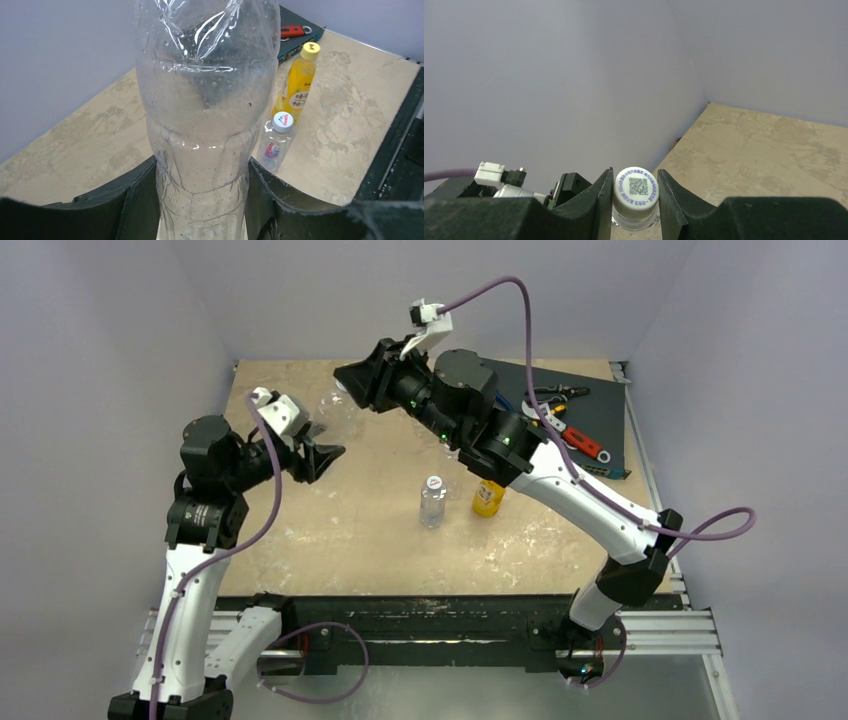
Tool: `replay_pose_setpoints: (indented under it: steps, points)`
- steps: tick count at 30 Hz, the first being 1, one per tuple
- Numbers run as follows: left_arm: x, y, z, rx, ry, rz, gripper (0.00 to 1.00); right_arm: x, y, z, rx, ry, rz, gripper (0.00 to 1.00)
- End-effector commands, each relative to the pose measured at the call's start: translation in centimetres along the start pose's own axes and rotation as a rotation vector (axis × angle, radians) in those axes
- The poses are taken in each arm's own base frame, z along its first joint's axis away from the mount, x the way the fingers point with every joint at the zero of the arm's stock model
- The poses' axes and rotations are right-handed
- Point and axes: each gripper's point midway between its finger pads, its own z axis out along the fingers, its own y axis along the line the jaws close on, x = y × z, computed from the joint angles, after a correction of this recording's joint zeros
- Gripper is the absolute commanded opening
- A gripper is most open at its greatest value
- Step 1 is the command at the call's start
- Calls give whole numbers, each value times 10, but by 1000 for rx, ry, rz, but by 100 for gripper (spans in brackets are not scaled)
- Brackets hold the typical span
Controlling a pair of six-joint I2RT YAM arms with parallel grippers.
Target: Unscrew the bottle caps
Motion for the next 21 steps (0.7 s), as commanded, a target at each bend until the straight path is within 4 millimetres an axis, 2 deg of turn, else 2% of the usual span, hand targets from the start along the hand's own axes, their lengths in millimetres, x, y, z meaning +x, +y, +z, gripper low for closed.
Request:
replay_pose_setpoints:
  steps: [1, 4, 7, 11, 16, 21]
  points:
    - [-30, -37, -6, 198, -72, -38, 3, -26, 38, -32, -266, -27, -59, 4]
    - [-39, -73, -16, 414, -91, -97, 5, -40, 53, -59, -447, -70, -109, 4]
    - [-46, -97, -27, 596, -73, -196, 6, -53, 72, -90, -644, -105, -157, 3]
    - [-56, -110, -37, 703, -64, -234, 5, -50, 90, -113, -808, -81, -231, 0]
    - [-64, -117, -46, 737, -68, -239, 4, -42, 99, -128, -955, -26, -274, 0]
    - [-64, -117, -47, 727, -69, -237, 4, -45, 91, -125, -925, -43, -249, 0]
